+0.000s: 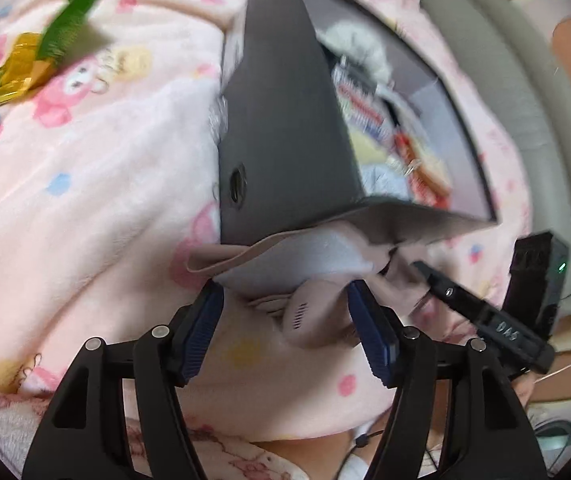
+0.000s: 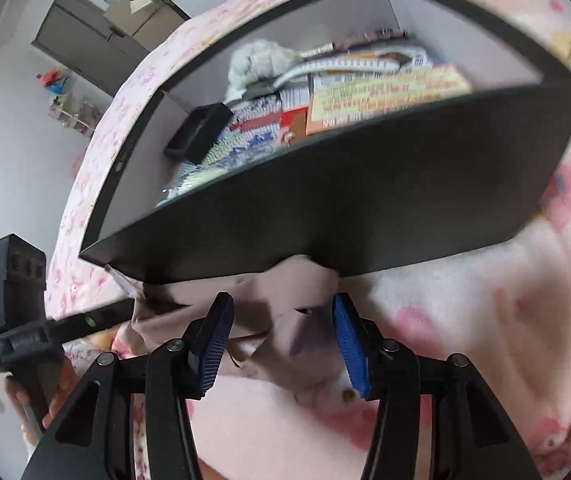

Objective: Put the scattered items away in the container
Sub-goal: 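Lift the masks and carry them over the black box with both grippers, then lower the masks into the box and open both grippers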

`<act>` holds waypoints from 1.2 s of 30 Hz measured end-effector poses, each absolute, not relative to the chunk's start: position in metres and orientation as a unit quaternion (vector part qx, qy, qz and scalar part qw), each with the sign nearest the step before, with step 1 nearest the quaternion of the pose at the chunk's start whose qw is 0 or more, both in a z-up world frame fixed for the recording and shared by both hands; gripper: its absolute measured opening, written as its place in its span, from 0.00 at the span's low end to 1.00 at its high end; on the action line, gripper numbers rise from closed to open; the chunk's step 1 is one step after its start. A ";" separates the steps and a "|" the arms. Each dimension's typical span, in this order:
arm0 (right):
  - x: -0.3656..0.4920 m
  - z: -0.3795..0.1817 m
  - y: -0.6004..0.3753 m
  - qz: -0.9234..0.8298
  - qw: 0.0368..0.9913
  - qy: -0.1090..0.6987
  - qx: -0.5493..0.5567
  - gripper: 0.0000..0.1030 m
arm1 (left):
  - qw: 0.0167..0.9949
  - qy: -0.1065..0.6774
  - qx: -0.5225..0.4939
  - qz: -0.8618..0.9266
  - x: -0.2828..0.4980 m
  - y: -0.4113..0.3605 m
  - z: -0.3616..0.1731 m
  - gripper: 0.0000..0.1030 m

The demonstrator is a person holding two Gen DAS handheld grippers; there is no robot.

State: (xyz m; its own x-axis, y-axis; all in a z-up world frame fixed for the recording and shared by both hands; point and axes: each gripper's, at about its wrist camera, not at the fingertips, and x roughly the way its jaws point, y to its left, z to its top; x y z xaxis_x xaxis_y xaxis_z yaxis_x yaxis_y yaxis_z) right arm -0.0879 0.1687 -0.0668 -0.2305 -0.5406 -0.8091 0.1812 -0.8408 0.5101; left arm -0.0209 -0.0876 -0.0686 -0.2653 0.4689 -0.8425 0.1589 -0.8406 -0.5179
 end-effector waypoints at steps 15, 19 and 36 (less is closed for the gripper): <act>-0.059 -0.013 0.168 -0.800 0.326 -0.168 0.474 0.03 | 0.194 -0.264 -0.525 0.785 -0.006 -0.042 -0.032 0.17; -0.062 0.038 0.160 -0.806 0.372 -0.153 0.434 0.03 | 0.195 -0.256 -0.494 0.808 -0.002 -0.036 0.001 0.17; -0.178 0.007 0.189 -0.805 0.293 -0.098 0.506 0.06 | 0.082 -0.190 -0.563 0.800 -0.116 -0.029 0.004 0.32</act>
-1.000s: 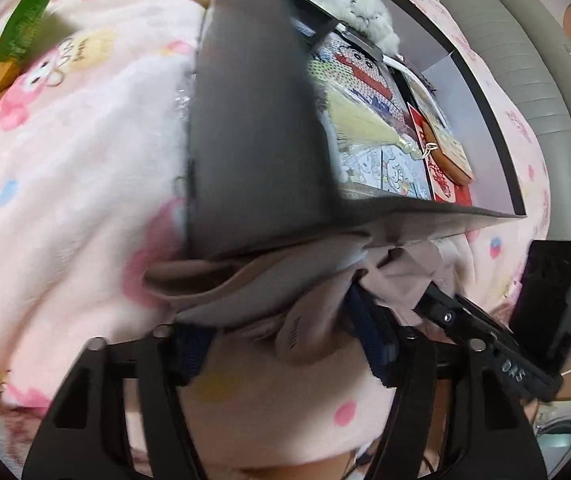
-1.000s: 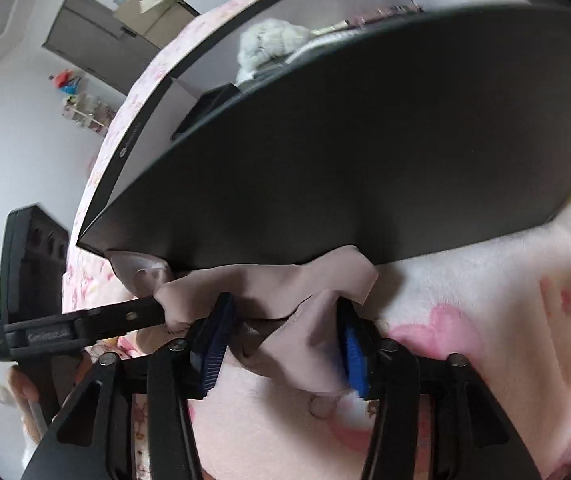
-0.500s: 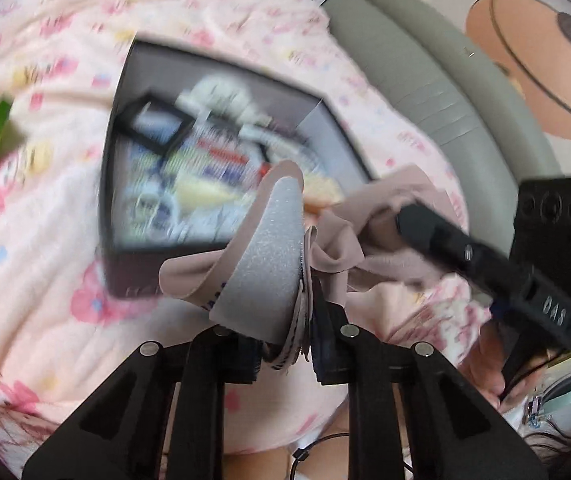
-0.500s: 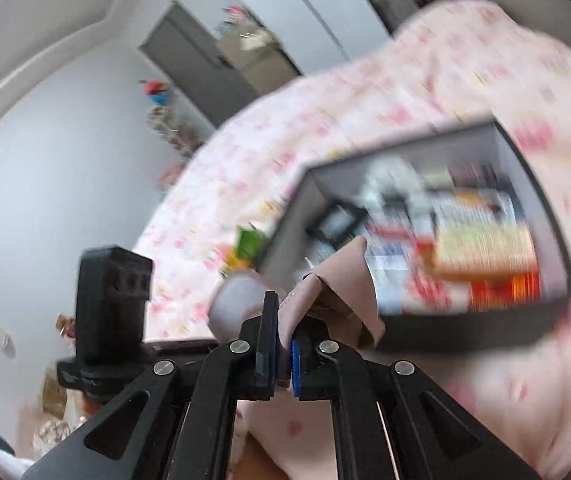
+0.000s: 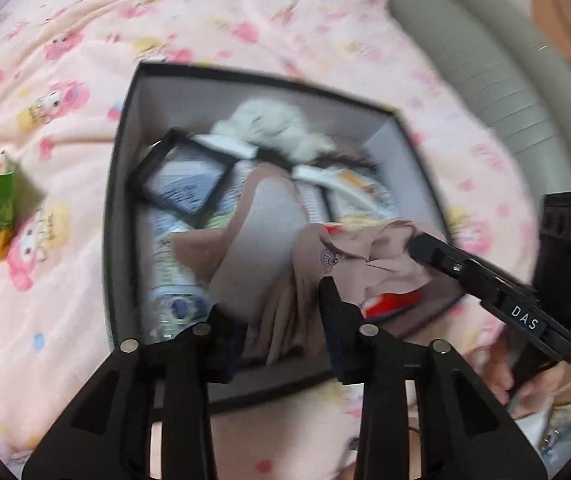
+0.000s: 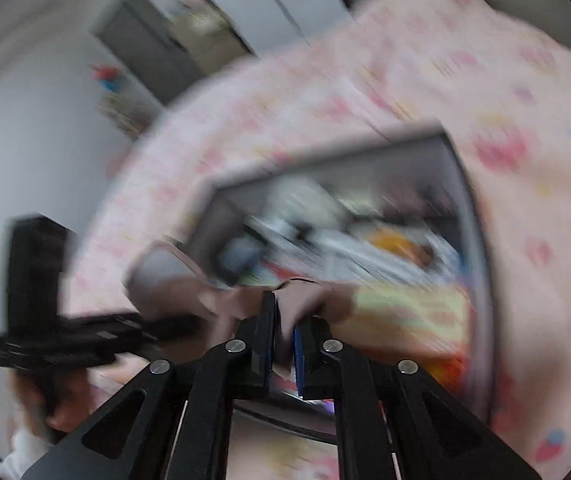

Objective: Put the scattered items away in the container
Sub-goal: 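Lower the masks into the box and open both grippers, then reach the right gripper to the yellow-green snack packet and close on it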

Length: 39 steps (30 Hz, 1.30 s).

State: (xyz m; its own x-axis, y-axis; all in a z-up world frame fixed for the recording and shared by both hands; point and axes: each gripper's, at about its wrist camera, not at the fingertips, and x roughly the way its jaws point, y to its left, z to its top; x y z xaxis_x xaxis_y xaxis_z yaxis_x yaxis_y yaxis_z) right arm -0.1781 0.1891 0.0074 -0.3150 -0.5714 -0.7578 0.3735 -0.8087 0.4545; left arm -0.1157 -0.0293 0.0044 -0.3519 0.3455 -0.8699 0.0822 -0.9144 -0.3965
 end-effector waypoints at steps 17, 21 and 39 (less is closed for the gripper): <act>-0.170 0.000 0.178 -0.798 0.293 -0.072 0.521 0.34 | 0.071 -0.165 -0.591 0.786 -0.133 0.005 -0.017 0.37; -0.173 -0.003 0.180 -0.822 0.254 -0.047 0.508 0.34 | 0.038 -0.180 -0.580 0.794 -0.148 -0.009 -0.019 0.37; -0.097 0.029 0.185 -0.870 0.219 -0.066 0.437 0.44 | 0.124 -0.162 -0.483 0.852 -0.062 0.016 0.039 0.58</act>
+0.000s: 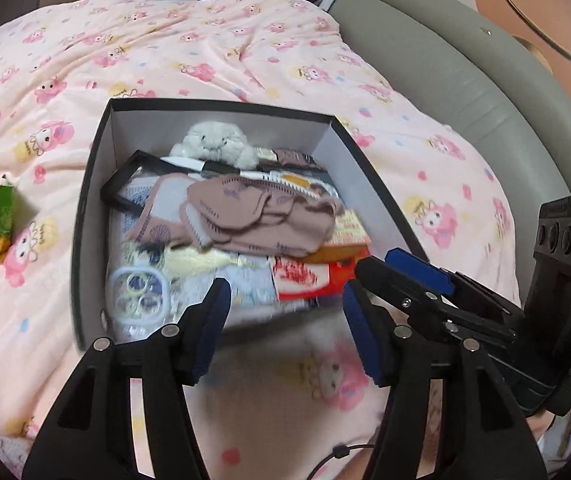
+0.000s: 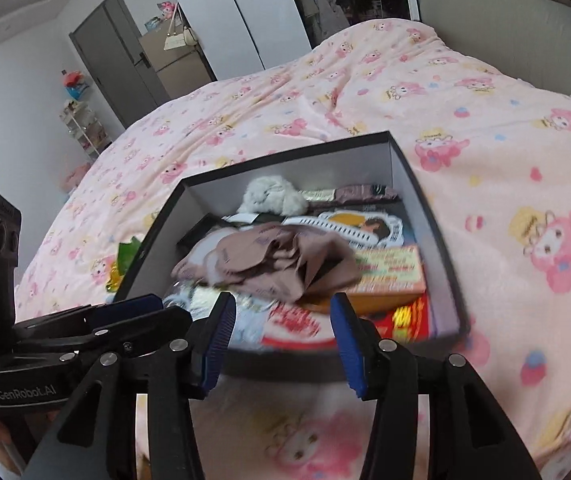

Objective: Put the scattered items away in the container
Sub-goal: 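Reach the right gripper to the yellow-green snack packet and close on it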

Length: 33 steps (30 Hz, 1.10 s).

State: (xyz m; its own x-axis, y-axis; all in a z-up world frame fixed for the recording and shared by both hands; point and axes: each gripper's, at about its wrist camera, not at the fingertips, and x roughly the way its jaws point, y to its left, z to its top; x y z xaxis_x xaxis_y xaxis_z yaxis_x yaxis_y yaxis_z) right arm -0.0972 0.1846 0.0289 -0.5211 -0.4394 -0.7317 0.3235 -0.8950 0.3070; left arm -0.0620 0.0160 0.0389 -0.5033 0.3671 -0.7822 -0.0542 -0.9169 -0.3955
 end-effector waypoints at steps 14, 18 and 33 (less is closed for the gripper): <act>-0.052 0.051 0.095 -0.859 0.291 -0.007 0.421 0.44 | 0.071 -0.170 -0.467 0.865 0.007 -0.069 0.062 0.58; -0.056 0.048 0.043 -0.834 0.336 -0.002 0.438 0.44 | 0.021 -0.225 -0.465 0.856 0.022 -0.127 0.050 0.58; -0.157 -0.031 -0.139 -0.768 0.329 -0.035 0.548 0.44 | -0.037 -0.424 -0.477 0.769 -0.014 -0.326 -0.050 0.58</act>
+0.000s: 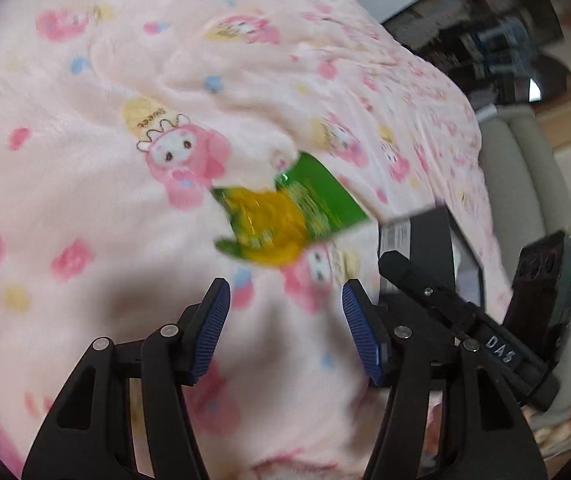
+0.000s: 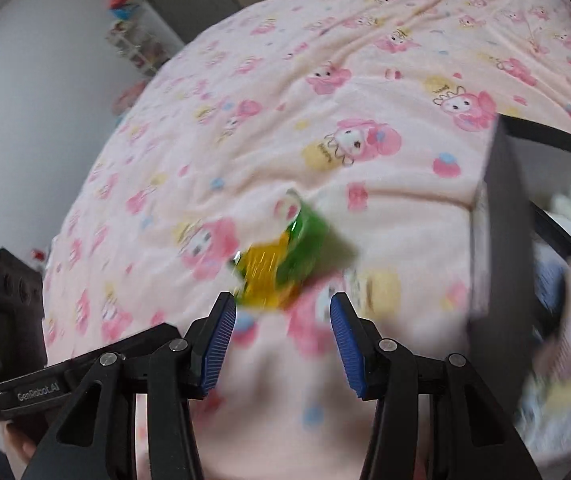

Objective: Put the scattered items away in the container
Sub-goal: 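Reach the right gripper to the yellow-green snack packet and close on it, then lift the snack packet and carry it over the box with the right gripper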

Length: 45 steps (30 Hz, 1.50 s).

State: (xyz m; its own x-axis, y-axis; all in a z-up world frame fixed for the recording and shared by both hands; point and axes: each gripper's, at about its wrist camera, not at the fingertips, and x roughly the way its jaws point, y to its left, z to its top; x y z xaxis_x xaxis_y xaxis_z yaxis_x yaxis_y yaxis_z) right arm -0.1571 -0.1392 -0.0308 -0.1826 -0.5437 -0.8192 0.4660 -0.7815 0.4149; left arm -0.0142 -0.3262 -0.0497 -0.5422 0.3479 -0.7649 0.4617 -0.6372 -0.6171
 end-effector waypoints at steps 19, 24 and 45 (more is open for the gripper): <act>-0.181 -0.065 -0.177 -0.748 0.357 -0.031 0.558 0.23 | -0.031 0.531 0.456 -0.713 -0.047 -0.347 -0.110 0.55; -0.156 -0.015 -0.136 -0.758 0.382 -0.058 0.526 0.23 | -0.058 0.517 0.429 -0.739 -0.017 -0.316 -0.060 0.55; -0.111 0.073 0.119 -0.843 0.307 -0.113 0.426 0.23 | -0.195 0.390 0.477 -0.763 -0.062 -0.071 0.039 0.55</act>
